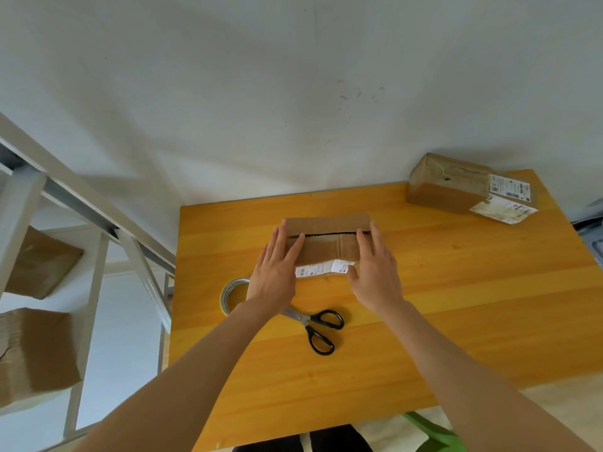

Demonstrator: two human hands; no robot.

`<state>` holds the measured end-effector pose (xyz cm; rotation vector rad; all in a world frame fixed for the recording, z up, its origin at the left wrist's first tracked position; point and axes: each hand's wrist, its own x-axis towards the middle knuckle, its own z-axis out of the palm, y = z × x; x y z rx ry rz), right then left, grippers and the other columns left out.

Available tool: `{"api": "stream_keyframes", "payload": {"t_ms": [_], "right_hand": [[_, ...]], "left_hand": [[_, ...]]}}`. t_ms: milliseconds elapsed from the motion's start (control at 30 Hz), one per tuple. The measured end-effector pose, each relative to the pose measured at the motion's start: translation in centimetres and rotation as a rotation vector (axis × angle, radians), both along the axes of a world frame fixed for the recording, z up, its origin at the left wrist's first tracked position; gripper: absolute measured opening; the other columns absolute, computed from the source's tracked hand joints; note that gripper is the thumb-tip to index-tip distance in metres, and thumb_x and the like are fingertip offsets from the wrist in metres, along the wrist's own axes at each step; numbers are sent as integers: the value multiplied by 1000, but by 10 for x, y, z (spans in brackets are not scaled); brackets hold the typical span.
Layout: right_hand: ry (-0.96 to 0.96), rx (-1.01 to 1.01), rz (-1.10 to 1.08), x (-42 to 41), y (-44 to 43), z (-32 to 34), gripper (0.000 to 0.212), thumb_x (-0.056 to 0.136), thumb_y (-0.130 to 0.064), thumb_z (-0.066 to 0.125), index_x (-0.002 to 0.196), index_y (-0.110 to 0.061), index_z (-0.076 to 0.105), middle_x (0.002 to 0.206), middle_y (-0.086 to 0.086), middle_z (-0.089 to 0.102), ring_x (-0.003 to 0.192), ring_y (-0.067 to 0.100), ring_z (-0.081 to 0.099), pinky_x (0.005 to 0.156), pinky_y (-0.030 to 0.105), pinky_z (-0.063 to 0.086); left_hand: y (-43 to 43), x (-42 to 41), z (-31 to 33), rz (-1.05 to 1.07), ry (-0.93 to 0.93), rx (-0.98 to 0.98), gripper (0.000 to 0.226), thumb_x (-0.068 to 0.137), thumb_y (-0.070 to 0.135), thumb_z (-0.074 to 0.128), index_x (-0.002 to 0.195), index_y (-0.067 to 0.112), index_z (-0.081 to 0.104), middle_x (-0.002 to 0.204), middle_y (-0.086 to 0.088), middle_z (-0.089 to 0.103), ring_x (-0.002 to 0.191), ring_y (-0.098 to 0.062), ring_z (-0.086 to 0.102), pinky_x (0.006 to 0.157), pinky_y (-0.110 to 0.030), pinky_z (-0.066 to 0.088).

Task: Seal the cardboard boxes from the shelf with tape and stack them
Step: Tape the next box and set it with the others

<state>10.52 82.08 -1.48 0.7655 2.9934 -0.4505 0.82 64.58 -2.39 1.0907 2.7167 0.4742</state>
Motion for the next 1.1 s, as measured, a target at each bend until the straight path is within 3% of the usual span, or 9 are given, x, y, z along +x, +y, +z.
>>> {"api": "stream_keyframes", "payload": {"t_ms": [133,200,267,400,500,600,767,967,1100], "right_hand": [[130,103,115,5,-18,3,62,90,-12,63,146,-6,37,161,14,12,148,29,19,119,45,21],[223,104,192,7,-33,0,53,86,-5,65,136,-2,50,156,19,29,142,32,34,115,47,28],[235,75,273,8,-50,-7,46,82,-2,67,127,-2,57,151,18,38,135,32,44,112,49,36],[122,-43,391,10,-84,-27,40,87,-4,63,127,-6,57,150,11,40,138,27,40,112,47,35],[63,-114,423,9,-102,-41,43,90,-7,60,133,-8,52,152,7,37,137,25,40,114,39,33],[-6,-243,410,3,-115,-49,49,95,-8,53,142,-12,41,154,2,34,139,19,36,111,32,33],[-82,-461,258,-8,-126,-53,51,98,-13,54,145,-12,35,147,2,41,134,19,42,104,33,42],[-131,-850,72,-31,-136,-44,64,97,-19,58,151,-15,23,153,2,34,137,18,40,109,38,40],[7,-808,33,-42,-146,-32,56,99,-21,55,150,-13,31,151,3,41,138,19,38,112,37,35]], "left_hand": [[-20,-5,4,15,9,84,69,97,10,45,153,28,9,159,0,-17,148,-22,-1,111,-37,29],[-41,-6,-1,116,-2,119,59,97,10,46,150,23,25,160,-4,4,143,-28,21,98,-40,45],[-67,-3,-12,268,-50,151,45,96,14,49,141,15,42,152,-10,29,133,-33,38,90,-43,49],[-111,14,-39,311,-157,65,32,90,33,63,116,13,64,131,-8,51,122,-29,47,89,-41,47],[-122,23,-55,152,-112,-30,30,78,34,77,99,13,73,124,-12,59,131,-34,44,109,-49,33],[-122,19,-61,105,-43,-74,20,80,22,75,99,14,74,125,-12,60,140,-31,32,118,-45,8],[-121,7,-58,147,-87,43,15,92,20,62,102,17,72,111,0,69,141,-18,31,117,-37,-7],[-123,-3,-39,316,-379,303,19,86,19,69,103,17,74,113,-5,70,130,-17,47,116,-33,0],[-120,-7,-23,419,-488,393,20,82,17,73,101,13,75,111,-6,70,116,-13,59,112,-24,6]]}}
